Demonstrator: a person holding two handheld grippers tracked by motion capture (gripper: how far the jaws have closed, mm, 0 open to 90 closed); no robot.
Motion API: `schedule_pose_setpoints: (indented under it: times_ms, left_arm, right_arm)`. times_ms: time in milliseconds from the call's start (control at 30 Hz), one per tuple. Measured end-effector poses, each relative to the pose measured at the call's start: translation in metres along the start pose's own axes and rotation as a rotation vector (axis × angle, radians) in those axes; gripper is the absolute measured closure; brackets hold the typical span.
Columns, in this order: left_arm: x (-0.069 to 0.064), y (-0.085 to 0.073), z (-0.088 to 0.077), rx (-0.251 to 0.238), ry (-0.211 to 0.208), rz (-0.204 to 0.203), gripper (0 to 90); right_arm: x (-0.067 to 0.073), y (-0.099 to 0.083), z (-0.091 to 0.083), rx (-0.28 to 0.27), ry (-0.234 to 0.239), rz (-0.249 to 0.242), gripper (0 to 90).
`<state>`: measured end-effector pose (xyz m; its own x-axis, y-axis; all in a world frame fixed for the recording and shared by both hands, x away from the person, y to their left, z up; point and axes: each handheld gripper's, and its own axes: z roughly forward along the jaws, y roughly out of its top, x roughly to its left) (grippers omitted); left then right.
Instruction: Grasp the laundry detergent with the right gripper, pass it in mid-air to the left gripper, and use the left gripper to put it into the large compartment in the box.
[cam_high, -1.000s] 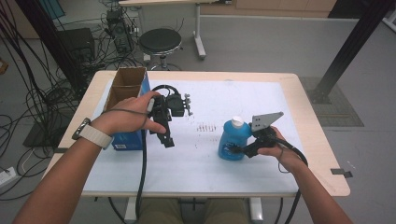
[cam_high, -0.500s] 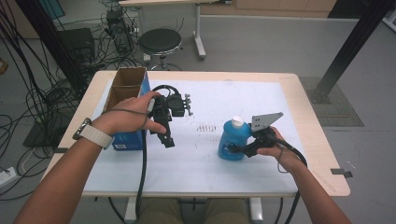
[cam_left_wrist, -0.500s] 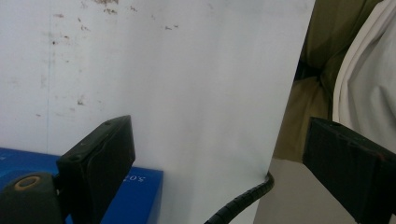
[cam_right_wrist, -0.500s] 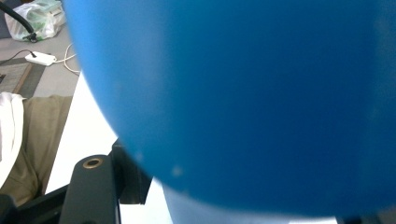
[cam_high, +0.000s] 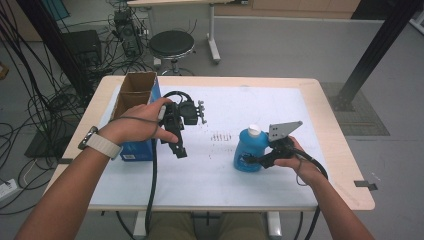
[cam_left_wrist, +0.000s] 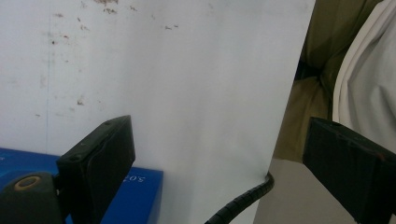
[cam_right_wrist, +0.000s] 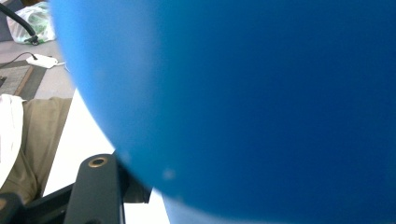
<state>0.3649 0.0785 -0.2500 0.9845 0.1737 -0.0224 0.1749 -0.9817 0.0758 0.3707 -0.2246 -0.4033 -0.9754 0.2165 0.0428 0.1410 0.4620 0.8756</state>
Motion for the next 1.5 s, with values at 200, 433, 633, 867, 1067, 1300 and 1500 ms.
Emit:
schedule_pose_setpoints:
  times_ms: [200, 433, 633, 867, 1067, 1300, 1500]
  left_arm:
    - [0.0001, -0.0002, -0.0004, 0.006, -0.001, -0.001, 9.8]
    - [0.0005, -0.0011, -0.0003, -0.001, 0.001, -0.002, 9.8]
    - [0.0, -0.0003, -0.0002, -0.001, 0.0, 0.0, 9.8]
    - [0.0002, 0.0004, 0.0003, -0.001, -0.002, 0.001, 9.8]
    - [0.0004, 0.0002, 0.0003, -0.002, -0.002, 0.002, 9.8]
    - [0.0009, -0.0003, -0.0001, -0.003, -0.002, 0.002, 9.8]
    - [0.0009, 0.0, 0.0, -0.003, -0.002, 0.004, 9.8]
  right_arm:
    - [-0.0002, -0.0001, 0.0011, -0.001, 0.004, -0.005, 39.0]
    - [-0.0006, -0.0002, 0.0013, -0.004, 0.011, -0.01, 41.1]
    - [-0.0009, -0.0013, 0.0014, -0.013, 0.01, -0.008, 41.4]
    - [-0.001, -0.0024, 0.0016, -0.024, 0.012, -0.013, 41.5]
    - [-0.0019, -0.0027, 0.0015, -0.025, 0.019, -0.021, 41.7]
    - [-0.0022, -0.0029, 0.0016, -0.026, 0.024, -0.012, 42.2]
    - [-0.0029, -0.0022, 0.0015, -0.02, 0.028, -0.014, 42.9]
